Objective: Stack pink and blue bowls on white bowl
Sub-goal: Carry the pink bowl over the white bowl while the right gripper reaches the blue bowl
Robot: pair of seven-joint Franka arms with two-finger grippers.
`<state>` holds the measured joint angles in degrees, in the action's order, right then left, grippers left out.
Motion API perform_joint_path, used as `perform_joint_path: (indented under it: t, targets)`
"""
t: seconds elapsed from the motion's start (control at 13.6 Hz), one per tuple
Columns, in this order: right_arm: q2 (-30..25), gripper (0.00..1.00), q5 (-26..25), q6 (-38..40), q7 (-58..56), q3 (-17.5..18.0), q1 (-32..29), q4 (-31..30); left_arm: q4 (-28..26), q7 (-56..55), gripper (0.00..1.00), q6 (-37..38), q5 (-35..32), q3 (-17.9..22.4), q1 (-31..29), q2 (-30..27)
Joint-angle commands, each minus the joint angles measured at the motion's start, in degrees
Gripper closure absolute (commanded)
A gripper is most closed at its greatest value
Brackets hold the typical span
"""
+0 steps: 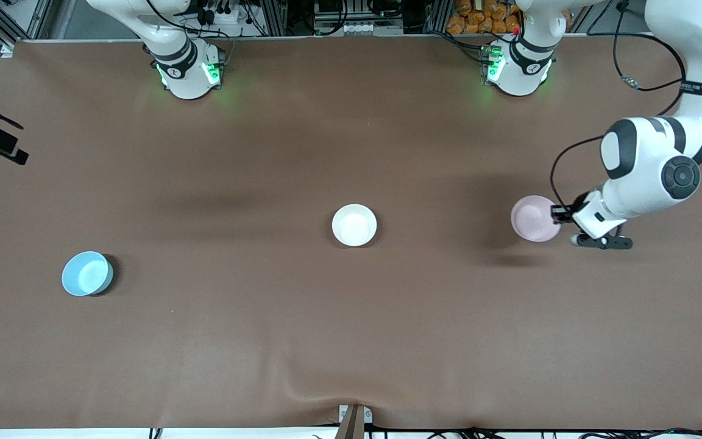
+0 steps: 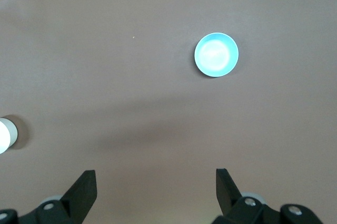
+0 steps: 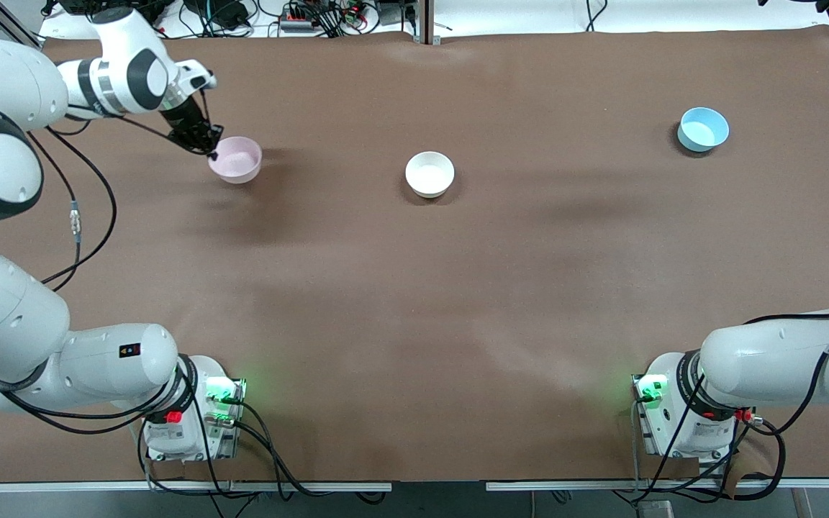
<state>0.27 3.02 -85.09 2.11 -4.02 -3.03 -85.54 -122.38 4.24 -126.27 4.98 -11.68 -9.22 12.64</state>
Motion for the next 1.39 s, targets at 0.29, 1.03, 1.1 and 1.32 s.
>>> perform_joint_path:
  t: [0.29,1.03,1.1,1.32]
  targets:
    - [2.53,0.0,-6.8,-0.17,0.61,0.59,3.38,0.55,5.3,-25.64,1.0,6.04,1.88,-14.04,0.43,-1.05]
    - [13.6,0.0,-7.07,-7.55,-1.58,0.59,4.07,0.64,16.46,-54.75,1.0,6.04,1.17,-16.53,17.64,6.51]
    - [14.48,0.0,-7.33,-7.55,-2.1,0.59,4.61,0.37,17.96,-57.56,1.0,5.95,1.17,-16.36,19.31,7.65]
    - [20.27,0.0,-7.42,-8.51,-9.02,0.41,0.76,0.28,22.44,-65.74,1.0,5.86,0.21,-16.18,24.67,11.52]
